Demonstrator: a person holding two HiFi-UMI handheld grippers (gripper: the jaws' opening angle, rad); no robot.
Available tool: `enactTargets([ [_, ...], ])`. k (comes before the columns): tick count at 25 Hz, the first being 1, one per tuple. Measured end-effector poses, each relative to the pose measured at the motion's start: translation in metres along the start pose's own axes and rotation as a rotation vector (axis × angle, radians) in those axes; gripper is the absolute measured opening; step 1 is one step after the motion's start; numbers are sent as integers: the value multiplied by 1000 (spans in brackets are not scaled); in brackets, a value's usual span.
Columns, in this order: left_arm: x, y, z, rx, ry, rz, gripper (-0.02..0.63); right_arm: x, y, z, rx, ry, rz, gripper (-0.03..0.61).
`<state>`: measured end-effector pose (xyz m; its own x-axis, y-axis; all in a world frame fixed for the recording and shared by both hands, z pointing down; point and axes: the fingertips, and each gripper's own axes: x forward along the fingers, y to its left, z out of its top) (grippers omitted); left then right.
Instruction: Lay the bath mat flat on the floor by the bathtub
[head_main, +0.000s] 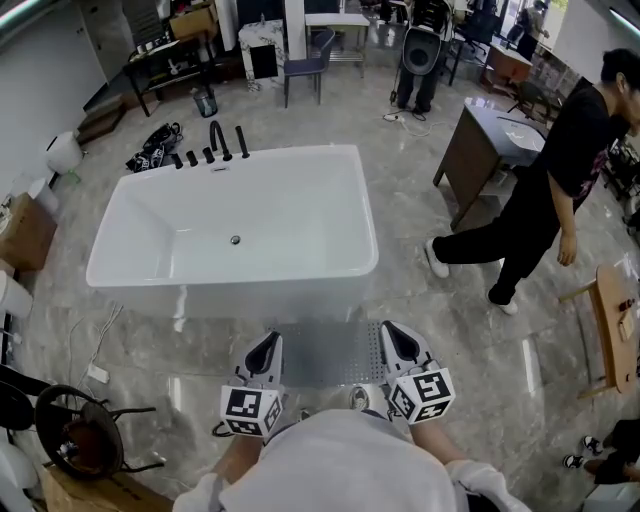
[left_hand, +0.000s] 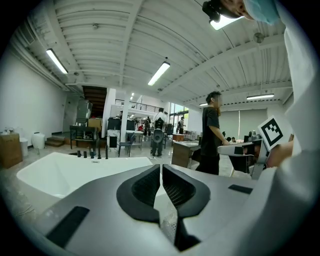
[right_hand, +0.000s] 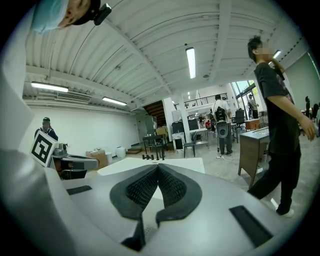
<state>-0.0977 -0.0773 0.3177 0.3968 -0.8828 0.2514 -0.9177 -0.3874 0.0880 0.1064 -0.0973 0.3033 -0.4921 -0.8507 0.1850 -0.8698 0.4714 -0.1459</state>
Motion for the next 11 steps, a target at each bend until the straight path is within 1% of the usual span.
enactTargets([
  [6,-1,-1,-2,-10,3,-6,43,0,2,-4,-1,15,2,29],
  [11,1,-1,1,-2,6,-13,43,1,3,-3,-2,19,4,29],
])
